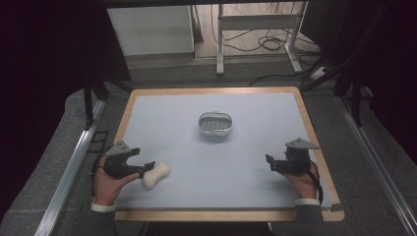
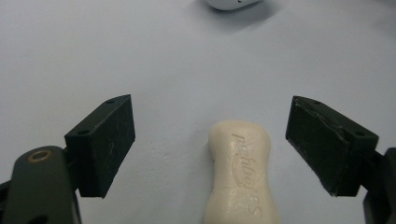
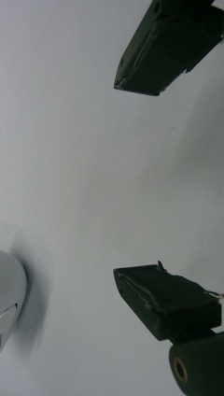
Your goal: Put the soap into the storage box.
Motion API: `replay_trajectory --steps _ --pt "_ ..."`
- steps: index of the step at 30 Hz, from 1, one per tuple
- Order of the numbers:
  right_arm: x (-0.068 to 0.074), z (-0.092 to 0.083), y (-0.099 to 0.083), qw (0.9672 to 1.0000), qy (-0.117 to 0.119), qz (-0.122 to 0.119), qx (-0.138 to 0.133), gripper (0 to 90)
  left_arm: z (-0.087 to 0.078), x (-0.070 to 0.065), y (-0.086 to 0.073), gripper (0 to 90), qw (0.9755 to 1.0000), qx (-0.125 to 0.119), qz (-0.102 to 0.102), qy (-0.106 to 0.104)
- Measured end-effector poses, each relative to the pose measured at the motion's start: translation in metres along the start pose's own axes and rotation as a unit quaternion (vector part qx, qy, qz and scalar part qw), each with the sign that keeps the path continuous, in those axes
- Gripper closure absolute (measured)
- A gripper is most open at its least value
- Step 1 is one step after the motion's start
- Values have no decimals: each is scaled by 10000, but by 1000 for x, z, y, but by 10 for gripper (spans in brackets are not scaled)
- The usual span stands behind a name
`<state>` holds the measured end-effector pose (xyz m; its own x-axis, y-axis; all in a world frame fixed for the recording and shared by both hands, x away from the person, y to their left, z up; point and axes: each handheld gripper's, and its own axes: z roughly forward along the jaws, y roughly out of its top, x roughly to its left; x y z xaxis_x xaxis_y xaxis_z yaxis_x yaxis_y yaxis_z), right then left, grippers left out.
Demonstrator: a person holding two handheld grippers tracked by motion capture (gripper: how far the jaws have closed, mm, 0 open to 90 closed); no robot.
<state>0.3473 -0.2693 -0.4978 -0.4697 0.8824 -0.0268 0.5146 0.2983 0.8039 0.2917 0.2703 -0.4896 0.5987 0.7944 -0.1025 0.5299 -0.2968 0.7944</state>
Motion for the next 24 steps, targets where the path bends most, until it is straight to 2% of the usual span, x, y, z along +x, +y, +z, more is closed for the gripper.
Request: replay_trajectory --steps 6,9,11,14,19,20,23,24 --pt "-2 1 -3 9999 133 -54 31 95 -2 0 1 166 10000 -14 -1 57" --pt "-1 0 -2 9999 90 -102 25 95 -4 -1 1 185 10000 -49 32 59" --pt "-1 -2 -1 9999 70 -88 -17 96 -5 -2 1 186 10000 -50 43 37" --pt "1 -9 0 9996 211 -64 -154 96 -6 -2 2 193 10000 -13 48 37" --pt "2 -11 1 9994 240 -130 -194 96 -7 -2 2 201 9999 68 72 53" --pt "3 -10 1 9994 251 -157 -182 96 -8 -1 3 202 9999 107 99 -3" --pt "3 -10 1 9995 220 -184 -153 96 -8 -1 4 200 9996 225 162 -1" --pt "2 -10 0 9995 202 -181 -155 96 -7 -2 6 198 9992 332 207 16"
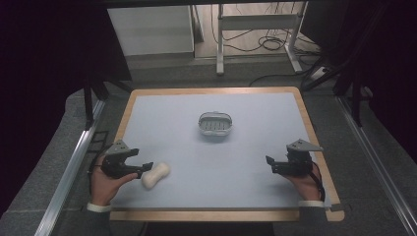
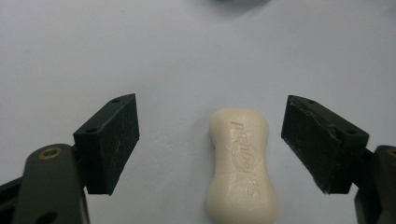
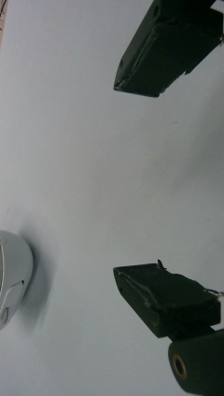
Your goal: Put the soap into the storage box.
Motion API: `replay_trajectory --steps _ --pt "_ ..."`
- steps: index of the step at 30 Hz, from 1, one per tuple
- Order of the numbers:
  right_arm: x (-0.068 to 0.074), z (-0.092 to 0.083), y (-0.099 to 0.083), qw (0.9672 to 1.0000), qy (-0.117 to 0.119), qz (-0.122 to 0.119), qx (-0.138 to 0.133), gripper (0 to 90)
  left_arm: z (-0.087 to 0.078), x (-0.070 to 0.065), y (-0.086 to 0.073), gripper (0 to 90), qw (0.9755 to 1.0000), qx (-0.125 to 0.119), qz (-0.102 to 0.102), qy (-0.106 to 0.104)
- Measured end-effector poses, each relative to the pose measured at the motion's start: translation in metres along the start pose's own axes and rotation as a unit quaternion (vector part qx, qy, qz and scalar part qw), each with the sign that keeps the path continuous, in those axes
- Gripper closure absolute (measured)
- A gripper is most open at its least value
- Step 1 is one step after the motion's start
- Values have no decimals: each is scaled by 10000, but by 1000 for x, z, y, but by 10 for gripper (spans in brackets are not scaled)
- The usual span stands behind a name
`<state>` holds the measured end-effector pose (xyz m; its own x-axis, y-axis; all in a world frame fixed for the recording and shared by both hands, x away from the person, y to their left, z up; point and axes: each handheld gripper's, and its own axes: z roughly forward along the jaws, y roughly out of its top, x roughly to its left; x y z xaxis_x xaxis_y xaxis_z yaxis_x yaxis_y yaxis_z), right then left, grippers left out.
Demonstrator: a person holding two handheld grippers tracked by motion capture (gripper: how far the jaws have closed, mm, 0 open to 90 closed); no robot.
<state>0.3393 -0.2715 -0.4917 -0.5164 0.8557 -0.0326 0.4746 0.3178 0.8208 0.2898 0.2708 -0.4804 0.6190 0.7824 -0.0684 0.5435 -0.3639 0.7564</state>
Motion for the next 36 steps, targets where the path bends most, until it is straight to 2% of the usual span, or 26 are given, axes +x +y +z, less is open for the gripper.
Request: replay_trajectory --steps 9,15,19,20,23,24,27,29,36 --pt "-1 -1 -3 9999 -155 12 77 96 2 -2 7 181 9992 258 46 -288" --pt "3 3 -4 9997 -151 -81 166 96 1 -6 9 173 9981 520 176 -287" --pt "6 4 -3 9996 -157 -138 181 96 1 -6 8 180 9966 710 197 -379" --pt "6 4 -3 9996 -164 -132 175 96 2 -6 8 181 9954 857 206 -372" --pt "5 4 -4 9995 -201 -110 195 96 3 -5 8 189 9944 958 159 -413" --pt "3 4 -5 9994 -237 -90 224 96 6 -6 8 194 9932 1058 131 -458" --pt "3 4 -5 9994 -234 -81 220 96 10 -8 8 204 9921 1162 156 -453" --pt "4 4 -4 9995 -222 -84 204 96 16 -11 8 212 9899 1323 192 -474" --pt "5 5 -5 9993 -256 -127 256 96 28 -14 9 221 9866 1562 235 -414"
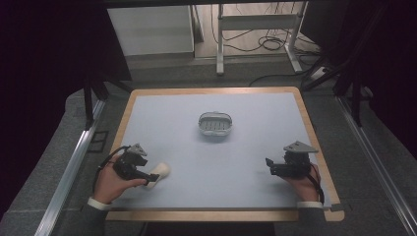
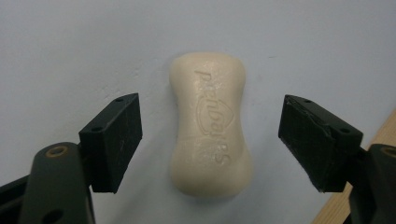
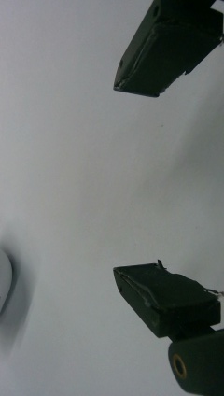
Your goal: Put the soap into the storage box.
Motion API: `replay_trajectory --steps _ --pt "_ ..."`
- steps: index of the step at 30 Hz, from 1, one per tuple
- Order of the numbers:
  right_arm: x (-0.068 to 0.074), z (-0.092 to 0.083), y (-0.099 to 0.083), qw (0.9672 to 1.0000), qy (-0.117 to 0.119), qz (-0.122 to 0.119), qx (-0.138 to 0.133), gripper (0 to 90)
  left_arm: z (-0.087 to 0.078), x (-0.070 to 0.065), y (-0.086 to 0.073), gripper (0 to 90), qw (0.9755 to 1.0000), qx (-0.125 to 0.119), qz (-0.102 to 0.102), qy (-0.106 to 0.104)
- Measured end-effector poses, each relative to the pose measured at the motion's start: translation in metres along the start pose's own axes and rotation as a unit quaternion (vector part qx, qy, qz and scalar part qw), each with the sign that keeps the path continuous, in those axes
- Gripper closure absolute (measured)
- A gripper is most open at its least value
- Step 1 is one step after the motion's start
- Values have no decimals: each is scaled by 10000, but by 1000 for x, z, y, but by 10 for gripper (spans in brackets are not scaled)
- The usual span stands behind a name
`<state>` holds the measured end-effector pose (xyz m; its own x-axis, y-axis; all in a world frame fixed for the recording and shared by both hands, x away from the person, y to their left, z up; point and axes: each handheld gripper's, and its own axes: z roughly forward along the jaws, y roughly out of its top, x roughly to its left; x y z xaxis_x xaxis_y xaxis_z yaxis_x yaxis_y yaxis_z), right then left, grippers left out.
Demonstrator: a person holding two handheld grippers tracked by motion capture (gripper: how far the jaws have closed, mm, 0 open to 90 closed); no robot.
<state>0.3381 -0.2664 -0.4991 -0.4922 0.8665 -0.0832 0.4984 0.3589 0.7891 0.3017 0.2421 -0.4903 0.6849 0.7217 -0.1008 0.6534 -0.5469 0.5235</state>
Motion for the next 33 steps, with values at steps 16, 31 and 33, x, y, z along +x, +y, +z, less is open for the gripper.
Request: replay_trajectory --steps 16,31,33 --pt "-1 0 0 9999 -112 12 25 96 19 -3 6 300 9988 480 4 65" --pt "-2 0 0 9999 -162 -13 45 96 31 -2 11 460 9969 785 6 43" --pt "-2 0 0 9998 -174 -13 53 96 33 -2 11 462 9964 841 -12 62"
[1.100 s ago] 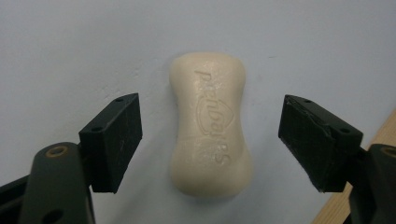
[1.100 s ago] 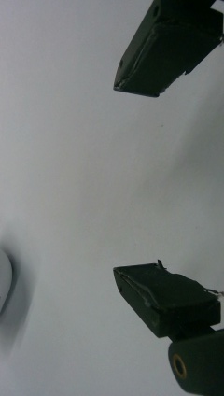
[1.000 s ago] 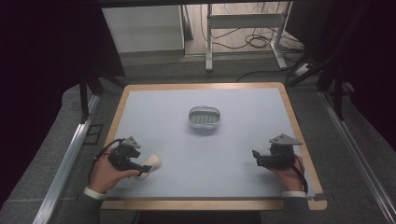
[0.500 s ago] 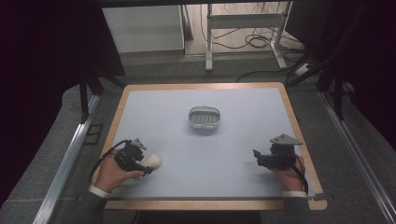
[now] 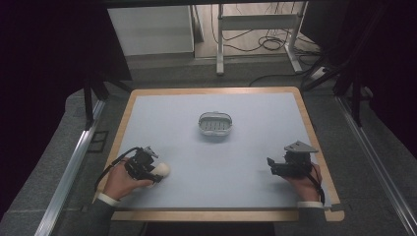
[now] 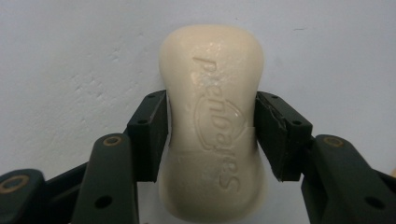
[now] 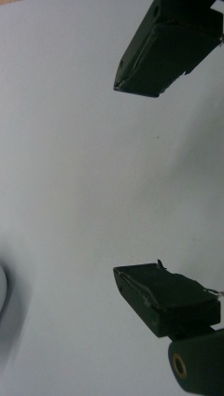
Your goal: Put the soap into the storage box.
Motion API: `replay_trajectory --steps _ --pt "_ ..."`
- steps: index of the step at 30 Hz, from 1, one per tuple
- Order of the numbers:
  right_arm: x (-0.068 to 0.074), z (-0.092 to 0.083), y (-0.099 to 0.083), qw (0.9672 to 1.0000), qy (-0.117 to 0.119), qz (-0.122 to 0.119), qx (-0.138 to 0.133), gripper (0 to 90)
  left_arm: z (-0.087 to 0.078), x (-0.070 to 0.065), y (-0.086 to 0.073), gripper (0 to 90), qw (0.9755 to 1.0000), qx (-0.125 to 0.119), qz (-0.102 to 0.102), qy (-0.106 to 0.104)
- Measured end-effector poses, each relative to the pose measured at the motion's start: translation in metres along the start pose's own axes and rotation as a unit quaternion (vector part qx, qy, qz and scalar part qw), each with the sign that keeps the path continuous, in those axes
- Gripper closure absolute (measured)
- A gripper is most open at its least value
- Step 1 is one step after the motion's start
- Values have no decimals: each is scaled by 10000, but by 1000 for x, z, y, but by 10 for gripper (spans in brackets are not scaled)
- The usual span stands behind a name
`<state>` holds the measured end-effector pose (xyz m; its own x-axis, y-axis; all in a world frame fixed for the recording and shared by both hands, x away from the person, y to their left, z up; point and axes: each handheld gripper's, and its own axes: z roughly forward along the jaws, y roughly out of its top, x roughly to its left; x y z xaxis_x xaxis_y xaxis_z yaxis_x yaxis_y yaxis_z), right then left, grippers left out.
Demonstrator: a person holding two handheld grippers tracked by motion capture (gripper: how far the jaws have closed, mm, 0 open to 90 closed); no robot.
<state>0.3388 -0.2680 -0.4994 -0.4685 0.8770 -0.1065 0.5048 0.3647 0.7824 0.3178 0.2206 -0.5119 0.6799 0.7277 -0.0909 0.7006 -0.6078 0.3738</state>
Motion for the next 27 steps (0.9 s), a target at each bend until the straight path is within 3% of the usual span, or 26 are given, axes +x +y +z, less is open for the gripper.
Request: replay_trajectory --steps 16,21,23,27 --pt "0 -1 0 10000 -34 1 2 97 1 1 1 499 9999 101 3 139" --pt "0 0 0 10000 -37 1 10 97 -6 3 0 499 9999 -5 -30 134" --pt "0 1 0 10000 -38 -7 16 97 -10 6 1 500 9999 -118 -44 3" --pt "0 1 -1 10000 -50 -3 29 97 -12 9 4 500 9998 -173 -38 -27"
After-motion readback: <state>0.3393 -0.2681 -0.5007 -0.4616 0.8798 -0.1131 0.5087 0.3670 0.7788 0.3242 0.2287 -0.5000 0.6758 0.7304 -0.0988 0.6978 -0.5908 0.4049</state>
